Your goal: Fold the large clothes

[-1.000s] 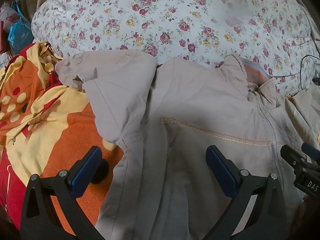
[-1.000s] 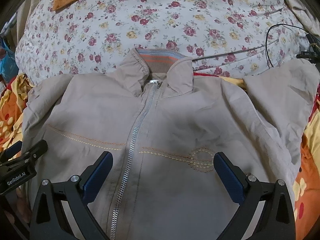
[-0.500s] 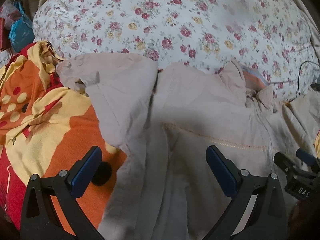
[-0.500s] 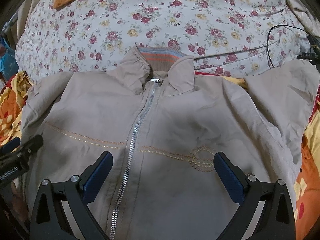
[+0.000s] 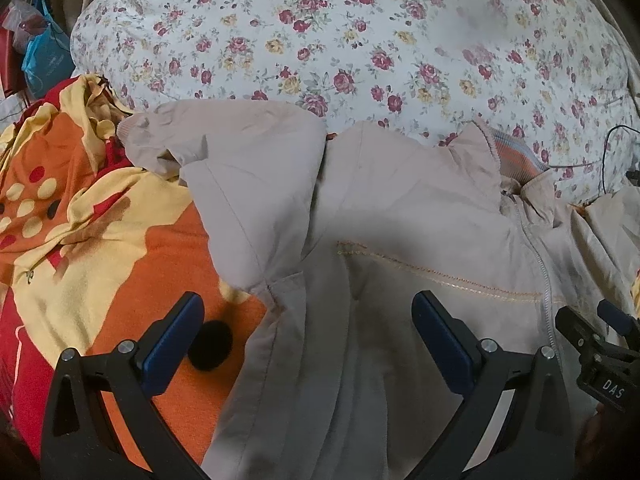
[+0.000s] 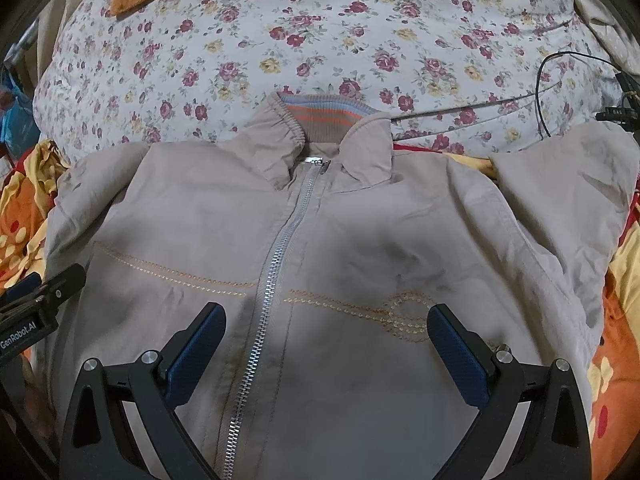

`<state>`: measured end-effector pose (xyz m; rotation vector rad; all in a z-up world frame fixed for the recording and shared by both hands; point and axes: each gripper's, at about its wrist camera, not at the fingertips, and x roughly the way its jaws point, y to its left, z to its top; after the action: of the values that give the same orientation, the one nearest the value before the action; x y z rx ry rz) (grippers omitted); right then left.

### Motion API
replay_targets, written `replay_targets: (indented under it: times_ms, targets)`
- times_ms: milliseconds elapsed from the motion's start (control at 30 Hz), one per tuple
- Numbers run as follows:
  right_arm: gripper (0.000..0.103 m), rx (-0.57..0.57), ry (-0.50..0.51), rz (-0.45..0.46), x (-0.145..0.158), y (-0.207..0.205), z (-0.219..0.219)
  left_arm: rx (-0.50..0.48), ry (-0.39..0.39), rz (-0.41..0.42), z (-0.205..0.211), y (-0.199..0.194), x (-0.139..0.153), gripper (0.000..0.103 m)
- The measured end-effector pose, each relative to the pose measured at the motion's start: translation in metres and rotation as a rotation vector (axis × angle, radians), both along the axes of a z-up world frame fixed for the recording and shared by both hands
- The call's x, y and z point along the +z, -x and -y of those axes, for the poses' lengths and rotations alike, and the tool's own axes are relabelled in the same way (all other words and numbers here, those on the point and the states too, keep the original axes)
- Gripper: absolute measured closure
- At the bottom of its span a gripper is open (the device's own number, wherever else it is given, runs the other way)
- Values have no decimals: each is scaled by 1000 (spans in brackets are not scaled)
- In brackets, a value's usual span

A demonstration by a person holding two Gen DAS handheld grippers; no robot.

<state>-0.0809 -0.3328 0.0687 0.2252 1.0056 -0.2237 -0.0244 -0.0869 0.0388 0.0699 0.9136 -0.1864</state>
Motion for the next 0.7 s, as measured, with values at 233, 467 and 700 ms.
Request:
replay_targets:
  times_ms: [233, 467, 700]
  targets:
    - [2, -2, -6, -5, -1, 0, 2, 0, 1, -1, -1, 0, 0, 0]
    - [2, -1, -12, -10, -2, -1, 1, 9, 48, -35, -19, -8, 14, 0]
    - [2, 8, -52, -18, -3, 0, 2, 160, 84, 3, -82, -62, 41, 0]
